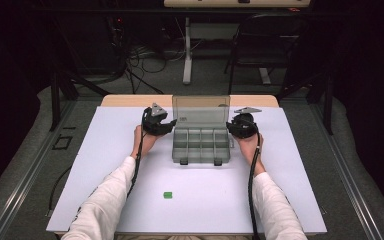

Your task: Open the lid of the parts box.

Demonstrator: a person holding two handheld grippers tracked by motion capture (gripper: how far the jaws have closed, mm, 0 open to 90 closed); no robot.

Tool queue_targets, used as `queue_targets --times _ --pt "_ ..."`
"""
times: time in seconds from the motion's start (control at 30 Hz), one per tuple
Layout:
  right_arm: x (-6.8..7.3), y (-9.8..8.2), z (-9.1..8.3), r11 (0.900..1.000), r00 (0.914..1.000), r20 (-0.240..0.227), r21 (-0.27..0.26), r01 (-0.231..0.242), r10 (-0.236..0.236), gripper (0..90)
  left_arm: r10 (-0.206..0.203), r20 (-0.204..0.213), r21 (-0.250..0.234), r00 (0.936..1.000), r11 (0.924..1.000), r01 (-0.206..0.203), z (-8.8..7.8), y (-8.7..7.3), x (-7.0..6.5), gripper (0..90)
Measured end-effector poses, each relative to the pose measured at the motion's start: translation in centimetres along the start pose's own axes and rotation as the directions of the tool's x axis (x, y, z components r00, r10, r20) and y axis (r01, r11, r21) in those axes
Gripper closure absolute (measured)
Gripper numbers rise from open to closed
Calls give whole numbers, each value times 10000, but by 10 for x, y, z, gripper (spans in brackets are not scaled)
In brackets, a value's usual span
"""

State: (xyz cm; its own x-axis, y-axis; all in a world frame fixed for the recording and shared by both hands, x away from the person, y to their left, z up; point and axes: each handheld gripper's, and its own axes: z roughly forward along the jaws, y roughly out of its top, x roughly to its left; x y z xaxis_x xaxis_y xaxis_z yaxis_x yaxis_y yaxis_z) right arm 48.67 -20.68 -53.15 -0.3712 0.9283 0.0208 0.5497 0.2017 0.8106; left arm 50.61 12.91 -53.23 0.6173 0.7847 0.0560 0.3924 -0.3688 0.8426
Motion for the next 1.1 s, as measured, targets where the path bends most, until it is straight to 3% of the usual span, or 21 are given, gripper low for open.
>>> queue_targets --times 0.17,0.2,0.3,0.5,0.6,0.73,0.93,1.1 --pt "-4 -3 -3 10000 10000 -9 -26 -26 26 586 -194 3 134 9998 9997 194 -3 -6 5 367" --pt "-6 -5 -5 10000 10000 -44 21 -78 78 512 -120 18 169 9999 9998 120 -5 -8 5 347" --pt "-7 -7 -8 10000 10000 -43 -67 -6 6 480 -20 60 92 10000 10000 19 -12 -12 3 337" --pt "-6 -11 -19 9999 9992 -410 -171 14 -21 271 593 156 40 9981 9982 -594 -30 -20 -6 234" --pt "-4 -13 -23 9996 9984 -549 -246 149 -162 237 618 193 -39 9979 9981 -617 -36 -22 -8 194" --pt "-2 -19 -32 9989 9936 -1080 -381 275 -315 176 496 403 -248 9980 9985 -487 -50 -29 -10 149" --pt "3 -27 -43 9976 9894 -1337 -466 505 -563 134 557 623 -345 9965 9980 -537 -70 -41 -16 112" --pt "14 -37 -61 9950 9839 -1534 -544 843 -918 104 370 650 -587 9972 9977 -332 -87 -53 -17 82"
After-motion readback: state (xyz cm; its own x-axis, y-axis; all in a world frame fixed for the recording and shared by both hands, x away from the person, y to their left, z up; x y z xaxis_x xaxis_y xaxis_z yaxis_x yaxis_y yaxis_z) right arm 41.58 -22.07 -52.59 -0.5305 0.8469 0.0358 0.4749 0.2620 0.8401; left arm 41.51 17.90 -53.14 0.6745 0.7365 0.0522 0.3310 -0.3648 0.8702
